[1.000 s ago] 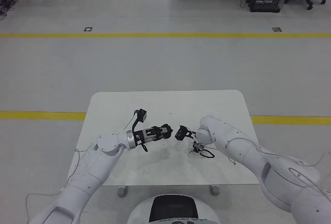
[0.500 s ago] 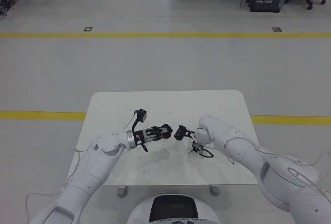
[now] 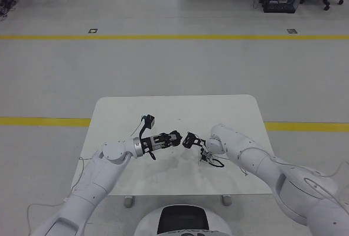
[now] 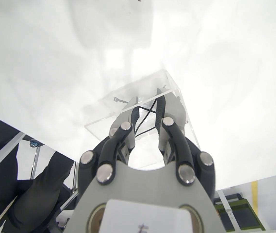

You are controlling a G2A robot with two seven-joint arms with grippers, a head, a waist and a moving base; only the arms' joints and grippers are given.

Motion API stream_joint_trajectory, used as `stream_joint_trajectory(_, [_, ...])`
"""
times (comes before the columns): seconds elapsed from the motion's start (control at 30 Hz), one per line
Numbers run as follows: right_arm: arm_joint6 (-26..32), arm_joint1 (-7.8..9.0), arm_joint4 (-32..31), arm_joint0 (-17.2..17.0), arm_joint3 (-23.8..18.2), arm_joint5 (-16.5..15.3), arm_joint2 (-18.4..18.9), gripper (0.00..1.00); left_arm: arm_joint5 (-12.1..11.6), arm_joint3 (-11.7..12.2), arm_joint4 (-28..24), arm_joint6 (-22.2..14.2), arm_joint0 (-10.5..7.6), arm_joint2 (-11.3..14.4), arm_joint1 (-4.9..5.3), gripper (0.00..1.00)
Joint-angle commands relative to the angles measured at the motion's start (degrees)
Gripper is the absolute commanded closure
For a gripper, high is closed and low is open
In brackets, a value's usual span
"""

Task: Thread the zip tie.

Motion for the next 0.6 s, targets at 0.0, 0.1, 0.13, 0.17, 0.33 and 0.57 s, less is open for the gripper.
stream_joint_trajectory(0.0, [-0.81,0.25,-0.27,-0.04,-0.12,0.00,0.00,0.81,0.00,0.00,0.00,0.00,0.00,0.00,0.00,1.00])
stream_joint_trajectory(0.1, [-1.71,0.64,-0.79,-0.04,-0.55,0.00,0.00,0.81,0.00,0.00,0.00,0.00,0.00,0.00,0.00,1.00])
stream_joint_trajectory(0.13, [-1.90,0.77,-0.90,-0.04,-0.70,0.00,0.00,0.81,0.00,0.00,0.00,0.00,0.00,0.00,0.00,1.00])
stream_joint_trajectory(0.17, [-2.00,0.91,-1.00,-0.03,-0.82,0.00,0.00,0.81,0.00,0.00,0.00,0.00,0.00,0.00,0.00,1.00])
stream_joint_trajectory(0.33, [-2.20,1.79,-1.06,0.18,-1.87,0.00,0.00,0.80,0.00,0.00,0.00,0.00,0.00,0.00,0.00,1.00])
stream_joint_trajectory(0.57, [-2.05,3.47,-0.40,0.29,-5.03,0.00,0.00,0.79,0.00,0.00,0.00,0.00,0.00,0.00,0.00,1.00])
